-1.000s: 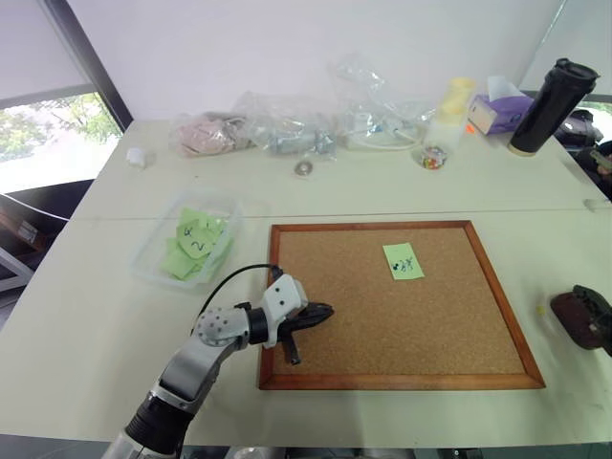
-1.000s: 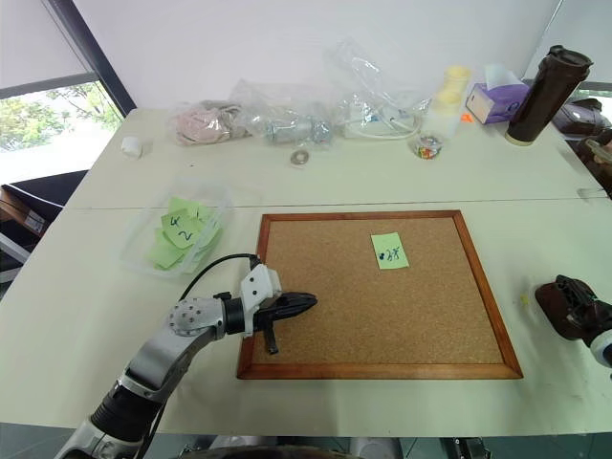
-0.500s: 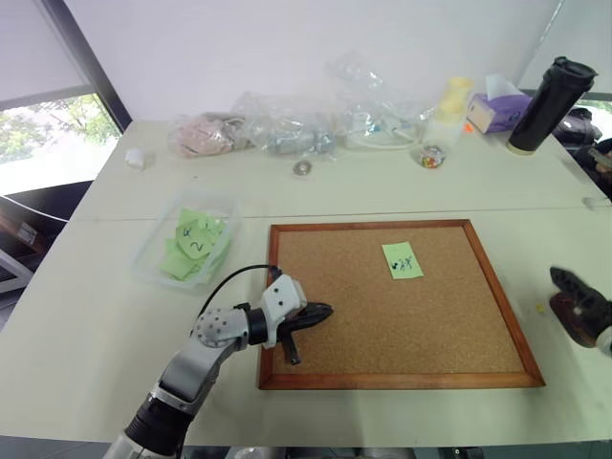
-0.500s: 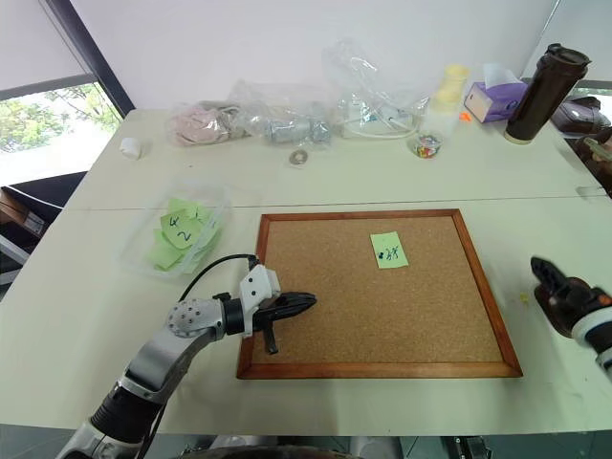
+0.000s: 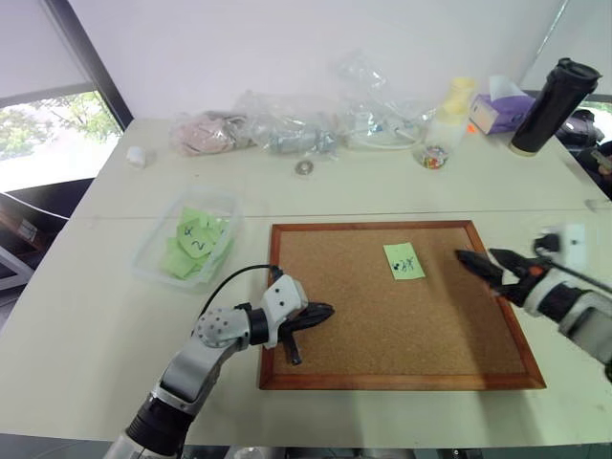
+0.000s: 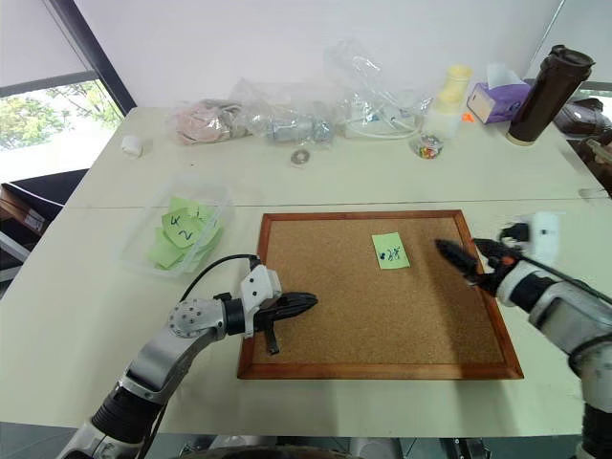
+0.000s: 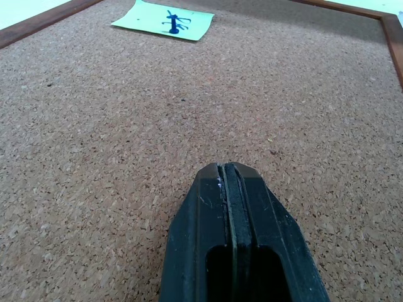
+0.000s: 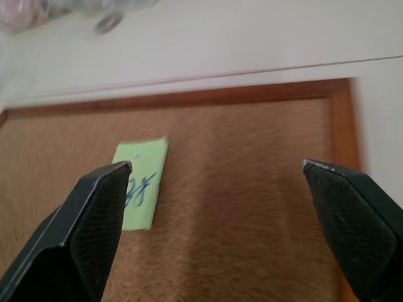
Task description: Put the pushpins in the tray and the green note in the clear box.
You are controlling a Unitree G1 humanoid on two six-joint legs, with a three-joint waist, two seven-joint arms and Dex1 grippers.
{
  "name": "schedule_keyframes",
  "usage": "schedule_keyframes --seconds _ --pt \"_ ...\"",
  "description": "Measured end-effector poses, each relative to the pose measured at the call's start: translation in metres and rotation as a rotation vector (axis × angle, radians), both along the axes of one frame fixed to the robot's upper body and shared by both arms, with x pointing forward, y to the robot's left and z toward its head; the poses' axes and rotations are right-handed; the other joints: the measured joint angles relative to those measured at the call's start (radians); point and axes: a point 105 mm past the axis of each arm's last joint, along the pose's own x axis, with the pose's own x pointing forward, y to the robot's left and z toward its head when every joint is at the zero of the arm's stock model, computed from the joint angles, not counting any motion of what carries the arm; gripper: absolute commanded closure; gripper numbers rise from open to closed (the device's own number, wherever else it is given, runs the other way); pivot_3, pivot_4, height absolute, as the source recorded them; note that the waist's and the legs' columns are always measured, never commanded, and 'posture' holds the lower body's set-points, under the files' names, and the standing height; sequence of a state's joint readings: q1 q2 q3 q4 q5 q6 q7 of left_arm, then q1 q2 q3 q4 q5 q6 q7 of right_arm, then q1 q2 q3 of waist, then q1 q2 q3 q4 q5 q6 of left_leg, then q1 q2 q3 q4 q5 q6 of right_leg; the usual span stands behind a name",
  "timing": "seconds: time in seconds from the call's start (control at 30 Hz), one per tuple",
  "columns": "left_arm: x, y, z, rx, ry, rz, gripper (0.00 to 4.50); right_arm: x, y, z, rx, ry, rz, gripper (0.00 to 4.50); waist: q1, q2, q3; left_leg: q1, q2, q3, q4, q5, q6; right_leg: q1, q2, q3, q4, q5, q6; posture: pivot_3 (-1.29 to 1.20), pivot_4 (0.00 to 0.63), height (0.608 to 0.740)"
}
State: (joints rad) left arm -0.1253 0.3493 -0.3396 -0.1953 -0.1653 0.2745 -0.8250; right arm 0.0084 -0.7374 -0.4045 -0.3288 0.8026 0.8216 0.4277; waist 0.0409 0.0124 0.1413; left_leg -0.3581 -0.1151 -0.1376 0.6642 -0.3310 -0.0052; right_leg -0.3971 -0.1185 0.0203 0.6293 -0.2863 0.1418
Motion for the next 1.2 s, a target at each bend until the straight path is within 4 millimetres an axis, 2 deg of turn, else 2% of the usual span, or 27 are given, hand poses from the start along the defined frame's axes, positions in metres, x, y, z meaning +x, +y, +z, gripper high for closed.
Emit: schedule_keyframes --seconds 0.23,0.37,0.47,0.57,0.7,1.1,1.2 --pt "0.001 0.001 0.000 -0.001 -0.012 -0.007 4.50 0.011 0.046 -0.017 -0.202 -0.110 0.216 0.03 0.000 0.000 0.000 0.000 0.000 0.000 0.000 0.000 0.000 0.000 0.000 -0.001 0.000 0.000 0.000 0.00 0.150 0.730" --pt "0.002 0.001 0.000 -0.003 -0.021 -0.007 4.50 0.015 0.063 -0.022 -0.259 -0.177 0.287 0.03 0.000 0.000 0.000 0.001 0.000 0.000 0.000 0.001 -0.001 0.000 0.000 -0.001 0.000 0.000 0.000 0.00 0.150 0.730" --pt "0.001 0.001 0.000 -0.004 -0.023 -0.009 4.50 0.017 0.067 -0.026 -0.287 -0.192 0.317 0.03 0.000 0.000 0.000 0.001 0.000 0.000 0.000 0.001 -0.001 0.000 0.000 -0.001 0.000 0.000 0.000 0.00 0.150 0.730" --pt "0.001 0.002 0.000 -0.002 -0.025 -0.008 4.50 0.018 0.069 -0.030 -0.299 -0.194 0.332 0.88 -0.001 0.002 -0.001 0.001 0.000 0.000 0.000 0.001 -0.001 0.000 0.000 -0.001 0.000 0.000 0.000 0.00 0.150 0.730" --pt "0.001 0.002 0.000 0.000 -0.023 -0.006 4.50 0.022 0.073 -0.034 -0.290 -0.190 0.338 2.89 -0.001 0.002 -0.001 0.001 0.000 -0.001 0.000 0.001 -0.001 0.000 0.000 -0.001 0.000 0.000 0.000 0.00 0.150 0.730" --pt "0.000 0.002 0.002 0.012 -0.012 0.002 4.50 0.025 0.072 -0.045 -0.252 -0.129 0.323 2.89 -0.003 -0.001 0.000 0.000 0.000 -0.001 0.000 0.001 -0.001 -0.001 0.000 -0.001 0.001 0.000 0.000 0.00 0.150 0.730" --pt "0.000 0.002 0.002 0.013 -0.012 0.006 4.50 0.025 0.072 -0.045 -0.225 -0.123 0.310 3.69 -0.003 -0.001 0.001 0.001 0.000 -0.001 0.000 0.001 -0.001 -0.001 0.001 -0.001 0.001 0.000 0.000 0.00 0.150 0.730"
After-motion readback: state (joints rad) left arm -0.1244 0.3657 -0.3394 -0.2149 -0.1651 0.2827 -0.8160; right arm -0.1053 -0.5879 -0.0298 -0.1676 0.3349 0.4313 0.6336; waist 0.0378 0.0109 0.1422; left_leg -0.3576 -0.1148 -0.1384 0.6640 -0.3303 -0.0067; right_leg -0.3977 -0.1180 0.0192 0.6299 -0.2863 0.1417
